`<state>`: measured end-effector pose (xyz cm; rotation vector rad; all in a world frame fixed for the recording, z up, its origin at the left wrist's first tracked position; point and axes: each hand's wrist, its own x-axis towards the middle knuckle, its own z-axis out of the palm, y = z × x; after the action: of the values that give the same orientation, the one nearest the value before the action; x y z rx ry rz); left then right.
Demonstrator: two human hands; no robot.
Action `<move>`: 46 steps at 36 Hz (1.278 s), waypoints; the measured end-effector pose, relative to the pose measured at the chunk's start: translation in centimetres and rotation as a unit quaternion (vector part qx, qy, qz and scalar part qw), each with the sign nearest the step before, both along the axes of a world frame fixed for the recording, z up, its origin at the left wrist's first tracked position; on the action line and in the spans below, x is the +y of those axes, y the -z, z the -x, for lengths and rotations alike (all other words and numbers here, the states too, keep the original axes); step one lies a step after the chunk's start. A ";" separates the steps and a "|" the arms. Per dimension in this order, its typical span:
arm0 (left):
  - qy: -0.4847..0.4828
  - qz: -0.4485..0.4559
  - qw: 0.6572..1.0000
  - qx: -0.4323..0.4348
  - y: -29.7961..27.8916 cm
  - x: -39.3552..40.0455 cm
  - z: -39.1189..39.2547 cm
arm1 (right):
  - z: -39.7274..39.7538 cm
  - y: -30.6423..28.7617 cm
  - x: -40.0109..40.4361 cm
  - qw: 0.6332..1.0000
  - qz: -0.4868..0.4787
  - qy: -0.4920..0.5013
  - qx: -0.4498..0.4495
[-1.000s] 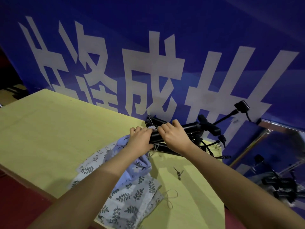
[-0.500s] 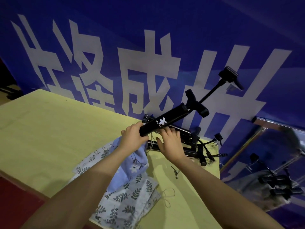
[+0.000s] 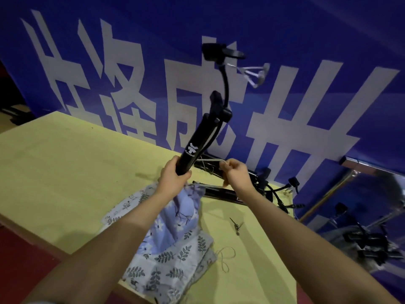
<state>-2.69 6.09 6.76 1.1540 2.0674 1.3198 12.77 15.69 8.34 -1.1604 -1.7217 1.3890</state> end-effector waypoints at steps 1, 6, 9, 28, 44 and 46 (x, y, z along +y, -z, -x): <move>-0.002 0.001 1.000 -0.001 0.3 0.1 -0.1 | -0.1 -0.5 0.1 0.999 -0.044 0.013 -0.019; -0.023 0.019 0.999 0.024 1.6 0.5 0.1 | -0.4 -3.2 -0.1 0.992 -0.121 -0.025 0.017; -0.025 0.038 0.997 0.055 1.8 0.5 0.0 | 0.0 -4.6 -0.7 0.987 -0.125 -0.094 0.034; 0.070 0.021 0.994 0.075 -0.1 0.8 -0.8 | 1.9 -2.3 -1.8 0.994 -0.102 -0.042 0.015; -0.033 -0.193 0.981 0.004 -4.9 0.6 -2.1 | 1.9 -3.1 -1.2 0.980 -0.165 -0.085 -0.072; -0.017 -0.183 0.982 0.031 -5.1 0.8 -1.8 | 1.4 -3.3 -1.0 0.975 -0.176 -0.103 -0.088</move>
<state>-0.88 6.93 11.86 1.3287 1.9432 1.7550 11.32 14.68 11.65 -0.9504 -2.1612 1.0573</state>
